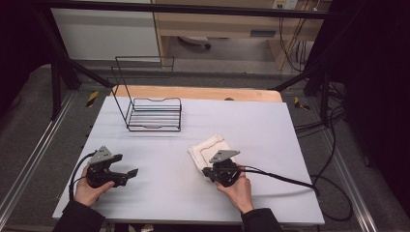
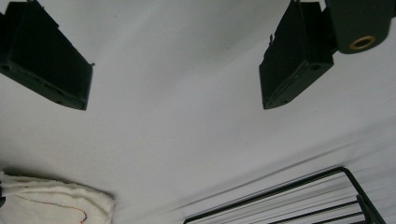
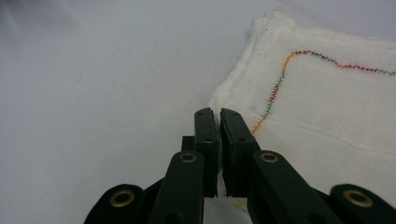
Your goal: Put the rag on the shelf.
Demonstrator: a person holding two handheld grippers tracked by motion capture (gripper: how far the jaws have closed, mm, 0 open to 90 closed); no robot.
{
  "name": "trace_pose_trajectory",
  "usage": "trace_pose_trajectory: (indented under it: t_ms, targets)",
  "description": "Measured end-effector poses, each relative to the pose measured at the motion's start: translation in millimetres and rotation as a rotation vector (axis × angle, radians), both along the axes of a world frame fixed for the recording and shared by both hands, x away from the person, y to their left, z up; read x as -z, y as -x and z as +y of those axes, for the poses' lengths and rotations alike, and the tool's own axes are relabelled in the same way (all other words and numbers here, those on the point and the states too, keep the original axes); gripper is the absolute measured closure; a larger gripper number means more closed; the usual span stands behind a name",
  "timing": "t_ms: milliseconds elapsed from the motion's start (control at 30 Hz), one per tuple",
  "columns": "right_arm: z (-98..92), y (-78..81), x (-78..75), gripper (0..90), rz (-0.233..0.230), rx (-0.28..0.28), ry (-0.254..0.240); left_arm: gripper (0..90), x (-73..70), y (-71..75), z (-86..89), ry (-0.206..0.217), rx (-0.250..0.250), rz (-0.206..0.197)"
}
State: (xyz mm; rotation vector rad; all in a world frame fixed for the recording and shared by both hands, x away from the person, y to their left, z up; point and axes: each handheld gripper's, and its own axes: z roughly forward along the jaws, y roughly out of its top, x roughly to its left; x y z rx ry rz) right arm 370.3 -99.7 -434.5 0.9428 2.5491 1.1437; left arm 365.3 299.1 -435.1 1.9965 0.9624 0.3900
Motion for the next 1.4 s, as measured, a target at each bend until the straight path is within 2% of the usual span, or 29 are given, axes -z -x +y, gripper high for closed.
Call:
trace_pose_trajectory:
  t_ms: [267, 367, 467, 733, 867, 967, 1100, 1367, 1400]
  targets:
    - [7.7, 9.3, 0.4, 86.4, 0.021, -0.029, -0.028, 9.9, 0.0, 0.0, -0.3, -0.001, 0.001, 0.001]
    - [13.7, 12.9, 1.1, 86.4, 0.023, -0.052, -0.024, 9.9, -0.1, 0.1, -0.3, -0.001, 0.001, 0.001]
    - [19.7, 16.8, 1.9, 86.4, 0.04, -0.073, -0.041, 9.8, -0.1, 0.0, 0.0, 0.0, -0.001, 0.001]
    - [26.4, 19.5, 6.9, 85.1, 0.044, -0.091, -0.034, 9.8, -0.4, 0.2, -0.3, 0.001, -0.003, 0.001]
    - [25.8, 18.0, 4.4, 74.1, 0.044, -0.094, -0.067, 9.9, -0.7, 0.6, -1.1, 0.002, -0.003, 0.003]
    - [22.0, 16.3, -2.0, 64.4, 0.016, -0.088, -0.073, 9.7, -1.1, 1.1, -2.7, -0.001, -0.002, 0.002]
    - [9.7, 10.9, -7.1, 50.4, -0.021, -0.035, -0.082, 9.2, -1.8, 1.6, -5.5, -0.004, -0.002, 0.002]
    - [-24.4, -4.0, -5.6, 25.3, -0.052, 0.073, -0.082, 7.5, -1.2, 0.3, -12.9, -0.003, 0.002, 0.014]
    - [-29.1, -5.9, -5.5, 22.4, -0.042, 0.08, -0.082, 7.4, -1.2, 0.1, -13.8, -0.006, 0.004, 0.016]
